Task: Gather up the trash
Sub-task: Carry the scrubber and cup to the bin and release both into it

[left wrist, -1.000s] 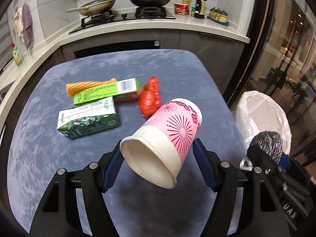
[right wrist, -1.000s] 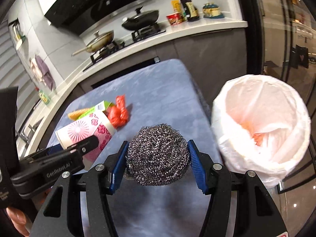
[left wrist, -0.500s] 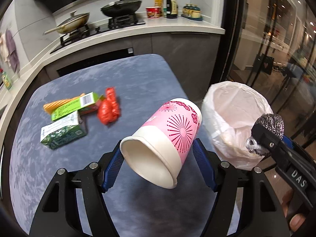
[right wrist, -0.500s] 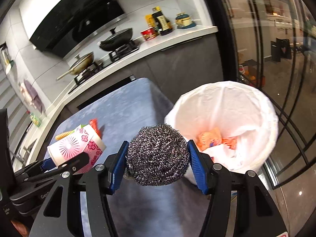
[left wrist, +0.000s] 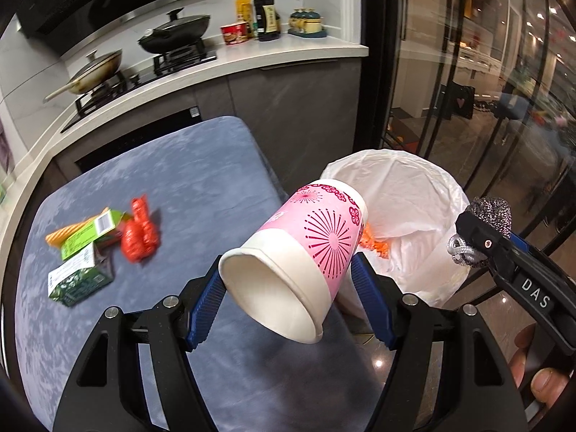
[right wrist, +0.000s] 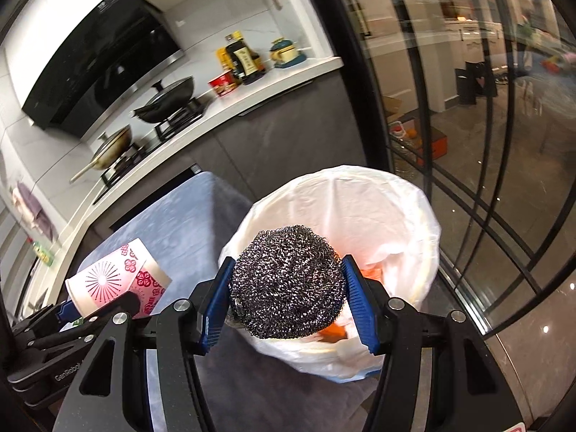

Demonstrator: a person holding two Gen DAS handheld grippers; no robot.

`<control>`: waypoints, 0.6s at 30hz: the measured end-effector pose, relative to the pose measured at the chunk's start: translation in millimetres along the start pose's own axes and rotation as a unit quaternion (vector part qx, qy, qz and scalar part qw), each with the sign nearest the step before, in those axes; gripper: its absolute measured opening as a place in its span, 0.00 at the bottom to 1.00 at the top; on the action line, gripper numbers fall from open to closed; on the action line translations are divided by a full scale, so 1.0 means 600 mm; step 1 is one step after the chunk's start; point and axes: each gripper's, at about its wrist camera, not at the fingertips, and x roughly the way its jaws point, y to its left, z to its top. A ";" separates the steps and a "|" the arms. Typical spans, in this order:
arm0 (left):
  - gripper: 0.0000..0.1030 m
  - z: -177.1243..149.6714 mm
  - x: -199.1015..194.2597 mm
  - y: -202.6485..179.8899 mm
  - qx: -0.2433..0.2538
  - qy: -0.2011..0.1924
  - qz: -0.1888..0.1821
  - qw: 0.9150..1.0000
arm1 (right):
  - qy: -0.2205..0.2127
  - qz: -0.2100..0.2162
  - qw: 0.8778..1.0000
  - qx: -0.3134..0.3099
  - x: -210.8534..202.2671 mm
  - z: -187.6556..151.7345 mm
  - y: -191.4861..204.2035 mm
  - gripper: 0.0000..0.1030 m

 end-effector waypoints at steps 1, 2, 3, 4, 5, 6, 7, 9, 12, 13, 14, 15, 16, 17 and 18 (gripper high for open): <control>0.64 0.004 0.003 -0.007 0.004 0.000 -0.003 1.000 | 0.000 -0.003 1.000 0.003 0.002 0.002 -0.007 0.55; 0.64 0.007 0.006 -0.011 0.007 -0.001 -0.003 1.000 | 0.000 -0.005 1.000 0.007 0.004 0.004 -0.013 0.55; 0.64 0.009 0.008 -0.016 0.011 -0.001 -0.005 1.000 | 0.000 -0.007 1.000 0.009 0.005 0.006 -0.019 0.55; 0.64 0.013 0.012 -0.023 0.015 -0.002 -0.007 1.000 | -0.001 -0.009 1.000 0.011 0.007 0.008 -0.023 0.55; 0.64 0.016 0.014 -0.029 0.018 -0.002 -0.008 1.000 | -0.001 -0.010 1.000 0.012 0.008 0.009 -0.026 0.55; 0.64 0.019 0.018 -0.036 0.022 -0.002 -0.010 1.000 | -0.001 -0.013 1.000 0.012 0.010 0.011 -0.029 0.55; 0.64 0.021 0.021 -0.042 0.025 -0.002 -0.012 1.000 | -0.002 -0.014 1.000 0.014 0.011 0.012 -0.029 0.55; 0.64 0.025 0.027 -0.053 0.031 -0.002 -0.013 0.999 | -0.003 -0.017 1.000 0.015 0.015 0.016 -0.034 0.55; 0.64 0.031 0.037 -0.069 0.041 -0.002 -0.018 0.999 | -0.003 -0.021 1.000 0.017 0.019 0.020 -0.041 0.55; 0.64 0.033 0.038 -0.074 0.042 -0.002 -0.019 0.999 | -0.004 -0.022 1.000 0.017 0.019 0.020 -0.041 0.55; 0.64 0.034 0.042 -0.079 0.044 -0.002 -0.020 0.999 | -0.004 -0.024 1.000 0.018 0.020 0.021 -0.043 0.55; 0.64 0.035 0.043 -0.083 0.045 -0.002 -0.022 0.999 | -0.005 -0.025 1.000 0.018 0.020 0.023 -0.046 0.55; 0.64 0.036 0.045 -0.085 0.046 -0.002 -0.023 0.999 | -0.005 -0.026 0.999 0.018 0.021 0.024 -0.049 0.55; 0.64 0.037 0.048 -0.089 0.047 -0.001 -0.024 0.999 | -0.005 -0.028 0.999 0.019 0.022 0.025 -0.051 0.55; 0.64 0.038 0.051 -0.093 0.048 0.000 -0.025 0.999 | -0.005 -0.029 0.999 0.018 0.024 0.026 -0.052 0.55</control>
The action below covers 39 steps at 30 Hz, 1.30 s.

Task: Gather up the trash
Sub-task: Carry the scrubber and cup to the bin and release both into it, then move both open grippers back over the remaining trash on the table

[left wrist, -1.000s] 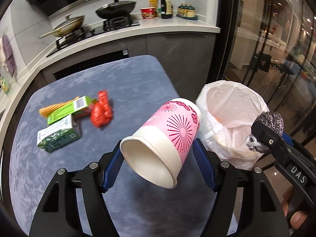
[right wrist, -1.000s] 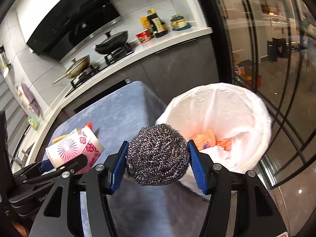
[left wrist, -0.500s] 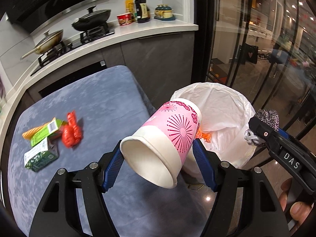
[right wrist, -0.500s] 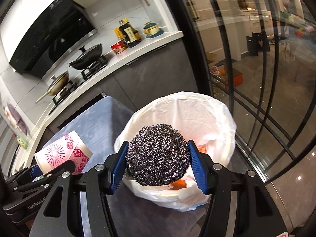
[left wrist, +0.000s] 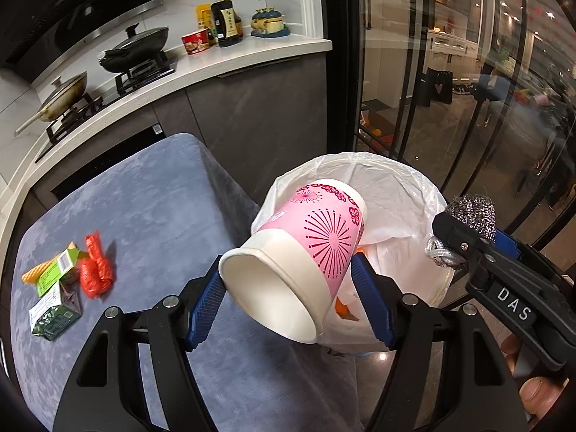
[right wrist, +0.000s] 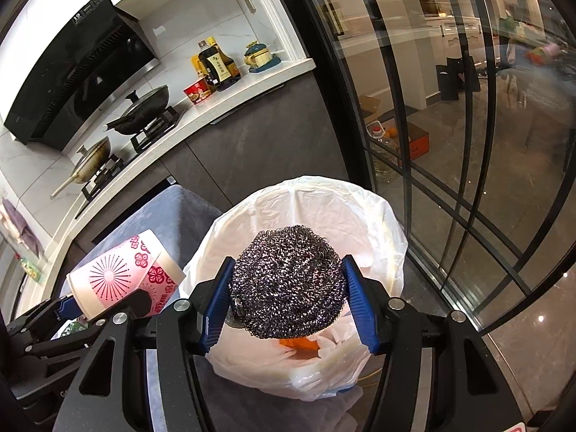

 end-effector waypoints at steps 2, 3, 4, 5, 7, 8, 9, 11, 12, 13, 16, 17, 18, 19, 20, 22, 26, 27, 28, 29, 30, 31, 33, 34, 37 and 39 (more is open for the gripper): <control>0.64 0.004 0.005 -0.006 0.002 0.001 -0.001 1.000 | -0.001 -0.004 1.000 -0.001 0.003 0.005 -0.005 0.55; 0.64 0.005 0.008 -0.008 0.003 0.002 -0.001 1.000 | -0.001 -0.005 1.000 -0.002 0.004 0.007 -0.006 0.55; 0.64 0.007 0.009 -0.010 0.004 0.002 -0.002 1.000 | -0.002 -0.007 1.000 -0.002 0.006 0.010 -0.007 0.55; 0.64 0.009 0.012 -0.013 0.004 0.002 -0.003 1.000 | -0.002 -0.008 1.000 -0.002 0.009 0.013 -0.008 0.55; 0.64 0.014 0.017 -0.017 0.006 0.003 -0.003 1.000 | -0.002 -0.011 1.000 -0.004 0.013 0.018 -0.009 0.55; 0.64 0.016 0.021 -0.019 0.007 0.004 -0.003 1.000 | -0.003 -0.013 1.000 -0.005 0.016 0.022 -0.009 0.55; 0.64 0.019 0.023 -0.020 0.007 0.005 -0.003 1.000 | -0.003 -0.014 1.000 -0.006 0.017 0.024 -0.009 0.55; 0.65 0.022 0.028 -0.024 0.008 0.006 -0.004 1.000 | -0.005 -0.017 1.000 -0.007 0.021 0.031 -0.009 0.55; 0.65 0.023 0.030 -0.025 0.009 0.006 -0.003 1.000 | -0.006 -0.018 1.000 -0.008 0.022 0.032 -0.010 0.56; 0.65 0.025 0.031 -0.026 0.010 0.005 -0.003 1.000 | -0.007 -0.020 1.000 -0.010 0.022 0.034 -0.010 0.56; 0.65 0.028 0.033 -0.030 0.011 0.005 -0.004 1.000 | -0.009 -0.023 1.000 -0.011 0.024 0.039 -0.011 0.56; 0.65 0.029 0.033 -0.029 0.012 0.005 -0.004 1.000 | -0.009 -0.024 1.000 -0.011 0.025 0.040 -0.011 0.56; 0.65 0.030 0.034 -0.030 0.013 0.004 -0.004 1.000 | -0.009 -0.025 1.000 -0.012 0.026 0.042 -0.011 0.56; 0.65 0.031 0.035 -0.032 0.014 0.004 -0.004 1.000 | -0.011 -0.026 1.000 -0.014 0.026 0.044 -0.011 0.56; 0.65 0.031 0.036 -0.032 0.014 0.004 -0.005 1.000 | -0.012 -0.027 0.999 -0.015 0.027 0.046 -0.010 0.56; 0.66 0.033 0.037 -0.033 0.013 0.004 -0.007 1.000 | -0.013 -0.028 0.999 -0.015 0.027 0.049 -0.008 0.56; 0.71 0.035 0.035 -0.034 0.013 0.000 -0.007 1.000 | -0.021 -0.029 0.999 -0.011 0.024 0.054 -0.006 0.59; 0.73 0.036 0.034 -0.034 0.011 -0.002 -0.006 1.000 | -0.023 -0.028 0.999 -0.010 0.023 0.056 -0.005 0.60; 0.76 0.037 0.033 -0.033 0.009 -0.004 -0.007 1.000 | -0.025 -0.028 0.999 -0.009 0.022 0.057 -0.004 0.62; 0.77 0.038 0.032 -0.032 0.008 -0.005 -0.008 1.000 | -0.028 -0.029 0.999 -0.010 0.019 0.058 -0.002 0.64; 0.78 0.038 0.032 -0.031 0.007 -0.006 -0.009 1.000 | -0.031 -0.029 0.999 -0.012 0.017 0.059 0.000 0.64; 0.78 0.038 0.031 -0.030 0.007 -0.006 -0.010 1.000 | -0.033 -0.029 0.999 -0.013 0.015 0.059 0.002 0.64; 0.78 0.038 0.031 -0.028 0.006 -0.006 -0.011 1.000 | -0.035 -0.028 0.999 -0.015 0.010 0.059 0.005 0.64; 0.78 0.037 0.030 -0.027 0.005 -0.006 -0.011 1.000 | -0.036 -0.028 0.999 -0.015 0.009 0.061 0.007 0.64; 0.78 0.037 0.025 -0.021 0.003 -0.009 -0.012 1.000 | -0.039 -0.026 0.999 -0.015 0.003 0.061 0.012 0.64; 0.78 0.036 0.022 -0.018 0.000 -0.010 -0.013 1.000 | -0.040 -0.025 0.999 -0.017 0.000 0.060 0.015 0.64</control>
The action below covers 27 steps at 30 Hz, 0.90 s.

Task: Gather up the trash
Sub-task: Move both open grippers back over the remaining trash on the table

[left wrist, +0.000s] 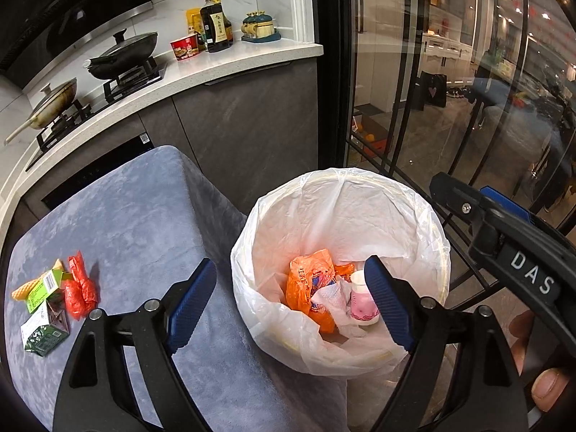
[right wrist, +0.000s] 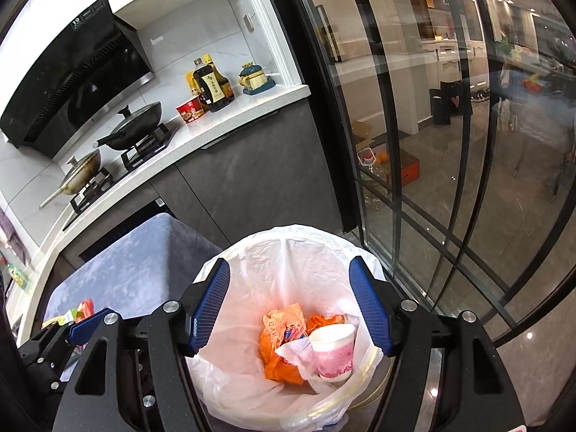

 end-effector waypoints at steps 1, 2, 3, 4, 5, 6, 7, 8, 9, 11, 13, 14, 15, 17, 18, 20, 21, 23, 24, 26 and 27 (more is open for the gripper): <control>0.78 0.000 -0.002 0.003 -0.002 -0.001 0.001 1.000 | 0.000 0.000 1.000 -0.001 -0.002 0.000 0.002 0.64; 0.78 0.000 -0.004 0.006 -0.004 -0.002 0.001 1.000 | -0.001 0.000 1.000 -0.002 -0.003 -0.001 0.003 0.64; 0.78 -0.001 -0.006 0.010 -0.007 -0.003 0.001 1.000 | -0.001 0.001 1.000 -0.004 -0.005 -0.001 0.006 0.64; 0.78 -0.001 -0.009 0.014 -0.009 -0.004 0.001 1.000 | -0.001 0.002 1.000 -0.005 -0.008 -0.002 0.009 0.64; 0.78 -0.001 -0.012 0.018 -0.011 -0.005 0.001 1.000 | -0.002 0.002 1.000 -0.007 -0.010 -0.002 0.012 0.64; 0.78 -0.002 -0.016 0.024 -0.014 -0.007 0.002 1.000 | -0.002 0.003 1.000 -0.008 -0.011 -0.003 0.013 0.64; 0.78 -0.003 -0.018 0.028 -0.016 -0.008 0.002 1.000 | -0.003 0.003 1.000 -0.010 -0.013 -0.003 0.016 0.64; 0.78 -0.004 -0.022 0.033 -0.018 -0.010 0.003 1.000 | -0.003 0.003 1.000 -0.011 -0.015 -0.005 0.020 0.64; 0.78 -0.005 -0.025 0.039 -0.021 -0.011 0.006 1.000 | -0.004 0.003 1.000 -0.013 -0.019 -0.006 0.024 0.64; 0.78 -0.008 -0.031 0.052 -0.027 -0.013 0.009 1.000 | -0.005 0.007 1.000 -0.016 -0.023 -0.008 0.032 0.66; 0.78 -0.012 -0.036 0.065 -0.033 -0.014 0.013 0.999 | -0.005 0.009 1.000 -0.020 -0.028 -0.013 0.042 0.66; 0.78 -0.015 -0.039 0.074 -0.037 -0.014 0.014 0.999 | -0.004 0.011 1.000 -0.022 -0.029 -0.016 0.048 0.66; 0.78 -0.018 -0.042 0.082 -0.041 -0.015 0.016 0.999 | -0.002 0.013 1.000 -0.023 -0.029 -0.019 0.053 0.66; 0.78 -0.023 -0.048 0.096 -0.045 -0.016 0.021 0.999 | 0.001 0.016 1.000 -0.027 -0.030 -0.023 0.062 0.66; 0.78 -0.027 -0.052 0.107 -0.049 -0.016 0.024 0.998 | 0.003 0.019 0.999 -0.031 -0.031 -0.027 0.072 0.66; 0.78 -0.033 -0.057 0.124 -0.057 -0.016 0.029 0.998 | 0.005 0.022 0.999 -0.036 -0.033 -0.032 0.086 0.66; 0.78 -0.038 -0.060 0.137 -0.064 -0.016 0.030 0.997 | 0.006 0.026 0.999 -0.039 -0.034 -0.036 0.095 0.66; 0.78 -0.044 -0.066 0.156 -0.074 -0.015 0.034 0.997 | 0.010 0.033 0.998 -0.047 -0.036 -0.042 0.116 0.66; 0.78 -0.048 -0.069 0.166 -0.078 -0.016 0.036 0.996 | 0.012 0.035 0.998 -0.051 -0.036 -0.046 0.127 0.66; 0.78 -0.057 -0.076 0.189 -0.087 -0.015 0.041 0.995 | 0.016 0.041 0.997 -0.060 -0.035 -0.054 0.148 0.66; 0.78 -0.063 -0.080 0.204 -0.093 -0.015 0.045 0.995 | 0.019 0.044 0.997 -0.065 -0.034 -0.059 0.161 0.66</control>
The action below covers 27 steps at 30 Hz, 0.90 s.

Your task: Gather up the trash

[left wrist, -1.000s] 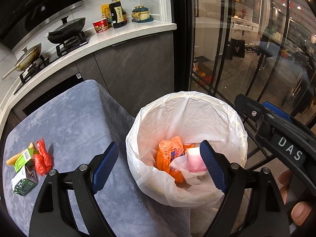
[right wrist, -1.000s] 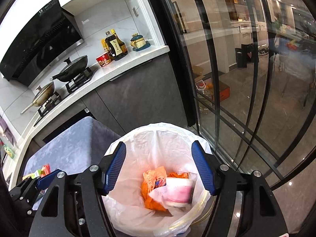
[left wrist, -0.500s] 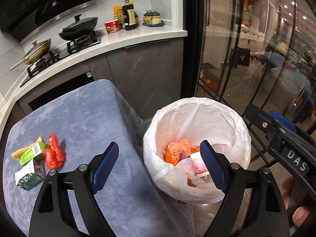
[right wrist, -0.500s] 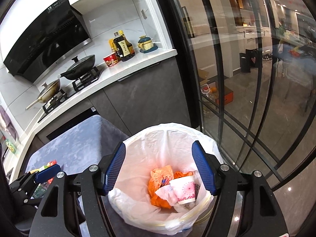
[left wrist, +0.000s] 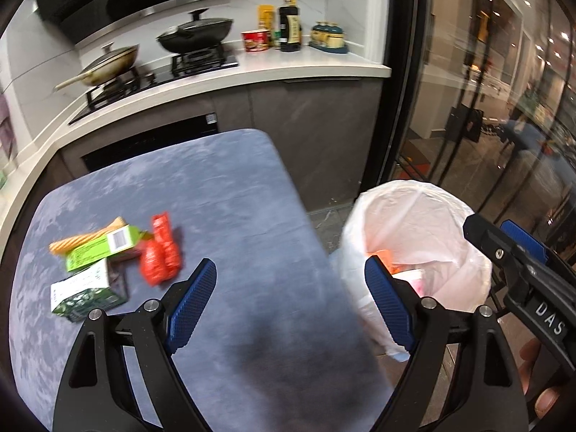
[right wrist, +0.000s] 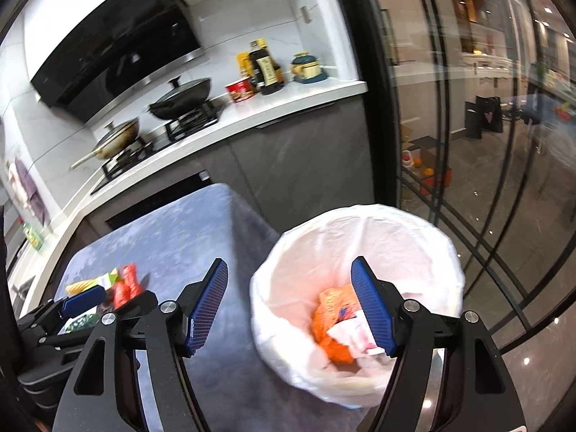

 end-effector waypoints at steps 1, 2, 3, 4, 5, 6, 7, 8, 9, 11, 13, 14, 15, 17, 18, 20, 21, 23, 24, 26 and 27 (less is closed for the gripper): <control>0.78 -0.002 -0.002 0.013 -0.005 0.001 0.003 1.000 | 0.002 0.003 1.000 -0.003 0.002 -0.004 0.011 0.66; 0.78 -0.005 -0.003 0.026 -0.010 0.002 0.006 1.000 | 0.006 0.009 1.000 -0.009 0.005 -0.008 0.026 0.66; 0.78 -0.009 -0.005 0.042 -0.016 0.002 0.010 1.000 | 0.009 0.012 1.000 -0.014 0.009 -0.012 0.040 0.66; 0.78 -0.011 -0.008 0.056 -0.021 0.003 0.013 1.000 | 0.012 0.015 1.000 -0.018 0.011 -0.014 0.052 0.66; 0.78 -0.014 -0.010 0.072 -0.028 0.003 0.018 0.999 | 0.014 0.018 1.000 -0.021 0.013 -0.017 0.062 0.66; 0.78 -0.016 -0.012 0.091 -0.035 0.004 0.023 0.999 | 0.017 0.024 0.999 -0.025 0.017 -0.021 0.078 0.66; 0.78 -0.018 -0.014 0.107 -0.043 0.003 0.028 0.999 | 0.019 0.029 0.999 -0.028 0.019 -0.025 0.092 0.66; 0.78 -0.020 -0.016 0.125 -0.051 0.003 0.036 0.998 | 0.022 0.034 0.999 -0.031 0.022 -0.028 0.104 0.66; 0.78 -0.022 -0.018 0.145 -0.059 0.002 0.044 0.997 | 0.026 0.041 0.998 -0.035 0.027 -0.033 0.122 0.66; 0.78 -0.028 -0.024 0.182 -0.070 0.001 0.057 0.996 | 0.031 0.048 0.997 -0.043 0.033 -0.038 0.147 0.66; 0.78 -0.034 -0.025 0.219 -0.084 0.005 0.069 0.994 | 0.039 0.057 0.996 -0.053 0.042 -0.046 0.177 0.66; 0.78 -0.038 -0.027 0.238 -0.091 0.007 0.073 0.993 | 0.045 0.062 0.995 -0.058 0.049 -0.052 0.194 0.66; 0.78 -0.042 -0.028 0.257 -0.098 0.008 0.079 0.992 | 0.048 0.065 0.995 -0.062 0.055 -0.056 0.207 0.66; 0.78 -0.049 -0.032 0.285 -0.105 0.009 0.089 0.990 | 0.057 0.072 0.993 -0.073 0.068 -0.066 0.237 0.66; 0.78 -0.052 -0.032 0.304 -0.110 0.010 0.094 0.989 | 0.062 0.076 0.992 -0.078 0.074 -0.070 0.250 0.66; 0.78 -0.057 -0.030 0.333 -0.118 0.014 0.102 0.988 | 0.069 0.081 0.990 -0.088 0.086 -0.078 0.275 0.66; 0.78 -0.059 -0.029 0.344 -0.120 0.015 0.105 0.987 | 0.072 0.082 0.990 -0.092 0.091 -0.082 0.286 0.66; 0.78 -0.064 -0.025 0.371 -0.128 0.018 0.111 0.985 | 0.079 0.086 0.988 -0.100 0.102 -0.090 0.310 0.66; 0.78 -0.067 -0.022 0.386 -0.133 0.020 0.114 0.984 | 0.082 0.088 0.987 -0.103 0.109 -0.093 0.319 0.66; 0.78 -0.071 -0.018 0.408 -0.140 0.022 0.116 0.983 | 0.088 0.090 0.986 -0.109 0.122 -0.097 0.336 0.66; 0.78 -0.072 -0.015 0.415 -0.142 0.023 0.117 0.983 | 0.091 0.091 0.985 -0.112 0.128 -0.098 0.342 0.66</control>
